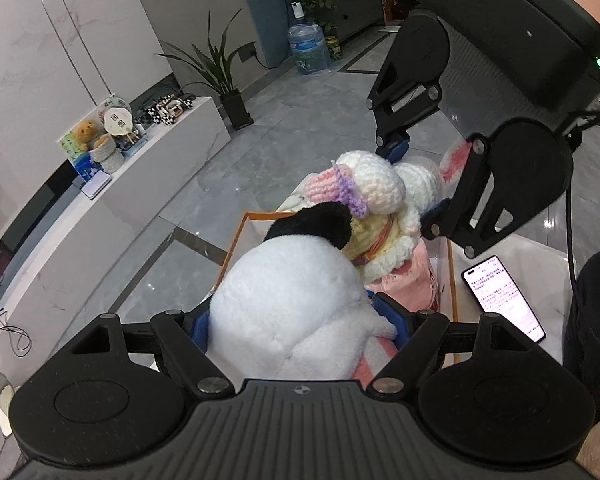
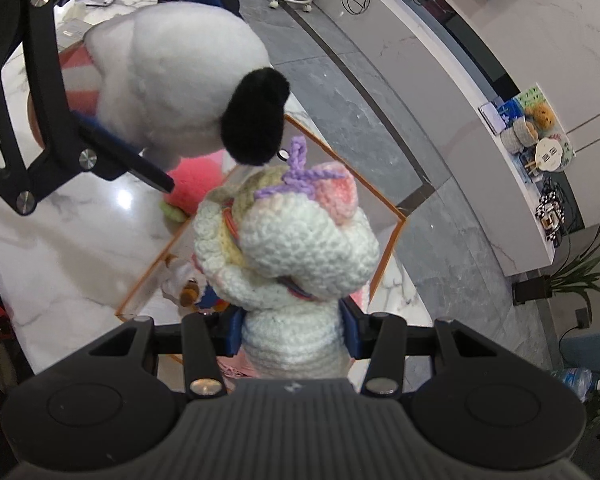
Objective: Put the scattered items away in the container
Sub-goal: 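Lower white panda into orange box with left tool while right tool lowers crocheted bunny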
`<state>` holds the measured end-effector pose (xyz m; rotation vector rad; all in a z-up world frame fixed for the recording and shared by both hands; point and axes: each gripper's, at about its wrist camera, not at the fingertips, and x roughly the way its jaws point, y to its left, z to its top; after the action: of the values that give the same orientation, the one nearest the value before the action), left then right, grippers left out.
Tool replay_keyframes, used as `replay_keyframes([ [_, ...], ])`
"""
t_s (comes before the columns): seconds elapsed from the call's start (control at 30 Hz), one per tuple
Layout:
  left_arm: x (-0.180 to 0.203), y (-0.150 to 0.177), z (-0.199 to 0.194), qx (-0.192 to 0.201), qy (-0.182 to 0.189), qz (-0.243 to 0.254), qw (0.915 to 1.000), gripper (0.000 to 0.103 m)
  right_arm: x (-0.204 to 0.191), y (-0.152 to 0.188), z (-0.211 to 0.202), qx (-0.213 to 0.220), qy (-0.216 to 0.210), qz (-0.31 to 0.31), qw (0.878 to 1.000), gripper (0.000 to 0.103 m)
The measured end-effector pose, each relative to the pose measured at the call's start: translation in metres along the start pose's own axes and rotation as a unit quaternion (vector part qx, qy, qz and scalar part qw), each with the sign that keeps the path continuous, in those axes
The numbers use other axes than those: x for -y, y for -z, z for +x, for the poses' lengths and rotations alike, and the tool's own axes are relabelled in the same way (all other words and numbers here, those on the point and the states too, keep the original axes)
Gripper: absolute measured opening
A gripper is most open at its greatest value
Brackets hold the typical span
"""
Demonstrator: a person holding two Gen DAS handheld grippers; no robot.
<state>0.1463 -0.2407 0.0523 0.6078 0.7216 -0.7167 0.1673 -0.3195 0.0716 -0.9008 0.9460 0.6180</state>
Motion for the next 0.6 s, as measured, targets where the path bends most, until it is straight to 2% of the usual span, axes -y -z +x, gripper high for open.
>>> replay_keyframes([
  [0.33, -0.015, -0.002, 0.06, -0.025, 0.025, -0.015, 0.9993, 0.092, 0.024, 0.004, 0.06, -0.014, -0.032, 0.017, 0.999, 0.05],
  [0.6, -0.04, 0.0, 0.107, -0.045, 0.043, -0.048, 0.9969, 0.092, 0.042, 0.007, 0.115, -0.027, -0.057, 0.032, 0.998, 0.05],
])
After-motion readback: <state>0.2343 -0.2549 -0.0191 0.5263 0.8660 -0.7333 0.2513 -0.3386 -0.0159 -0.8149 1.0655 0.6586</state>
